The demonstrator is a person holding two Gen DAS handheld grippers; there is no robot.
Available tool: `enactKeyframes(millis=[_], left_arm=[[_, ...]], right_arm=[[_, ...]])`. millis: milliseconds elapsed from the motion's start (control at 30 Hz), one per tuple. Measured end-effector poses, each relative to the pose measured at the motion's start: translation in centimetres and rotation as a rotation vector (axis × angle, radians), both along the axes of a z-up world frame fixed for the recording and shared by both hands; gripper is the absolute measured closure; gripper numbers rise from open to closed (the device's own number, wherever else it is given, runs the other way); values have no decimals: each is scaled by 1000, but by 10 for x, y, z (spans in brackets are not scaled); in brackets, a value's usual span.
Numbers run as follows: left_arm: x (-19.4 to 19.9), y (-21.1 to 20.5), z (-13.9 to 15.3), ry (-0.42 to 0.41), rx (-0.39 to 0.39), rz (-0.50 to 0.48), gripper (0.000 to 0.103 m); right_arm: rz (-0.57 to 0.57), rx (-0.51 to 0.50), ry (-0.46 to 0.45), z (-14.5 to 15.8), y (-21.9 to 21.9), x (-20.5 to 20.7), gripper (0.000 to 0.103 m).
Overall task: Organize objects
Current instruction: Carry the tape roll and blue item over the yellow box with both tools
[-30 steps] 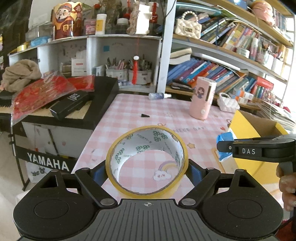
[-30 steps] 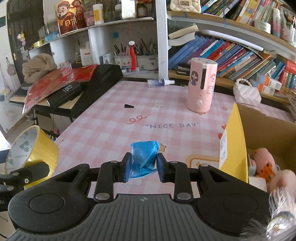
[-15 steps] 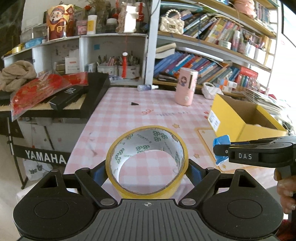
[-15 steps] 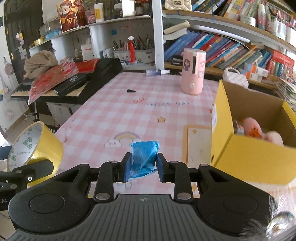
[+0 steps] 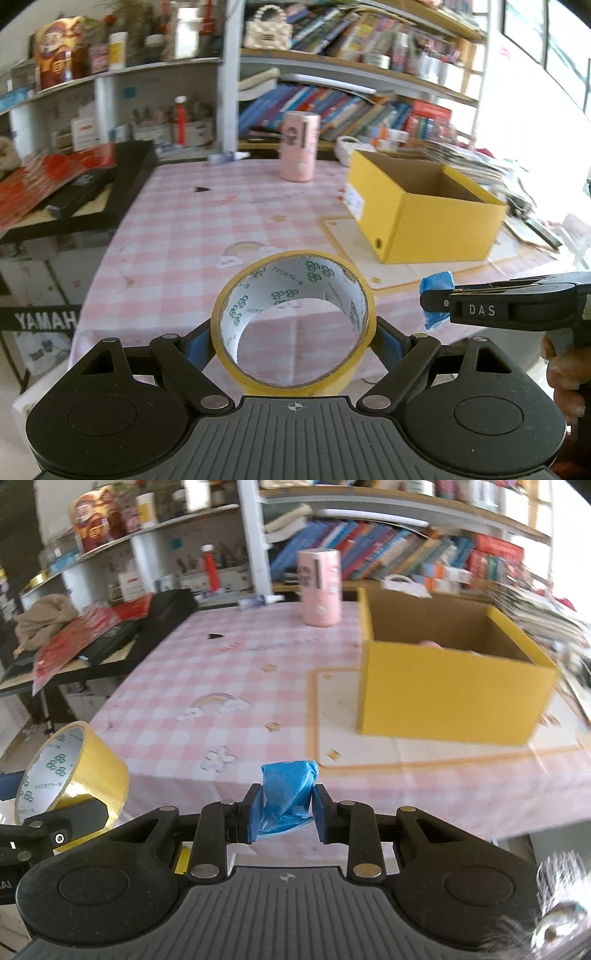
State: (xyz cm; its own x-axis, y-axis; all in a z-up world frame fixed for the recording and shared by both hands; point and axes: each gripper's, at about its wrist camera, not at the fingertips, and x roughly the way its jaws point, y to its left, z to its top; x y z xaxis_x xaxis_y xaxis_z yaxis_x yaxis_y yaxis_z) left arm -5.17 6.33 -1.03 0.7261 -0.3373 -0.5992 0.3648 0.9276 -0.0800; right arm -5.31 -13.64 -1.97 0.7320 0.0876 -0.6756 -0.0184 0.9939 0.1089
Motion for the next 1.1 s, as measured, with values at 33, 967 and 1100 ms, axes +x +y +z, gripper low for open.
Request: enactKeyframes(millis=[33,967,1100], left_arm=[[0,-3,0,-1,-1,-13,16],[30,-111,2,-33,-11,-309,16],[40,-124,5,-41,-11,-312,16]], right_arm=[[-16,0,1,0,-4,-3,76],[-324,-6,19,4,-108,-30,76],[-323,-7,23,4,-122,-18,76]])
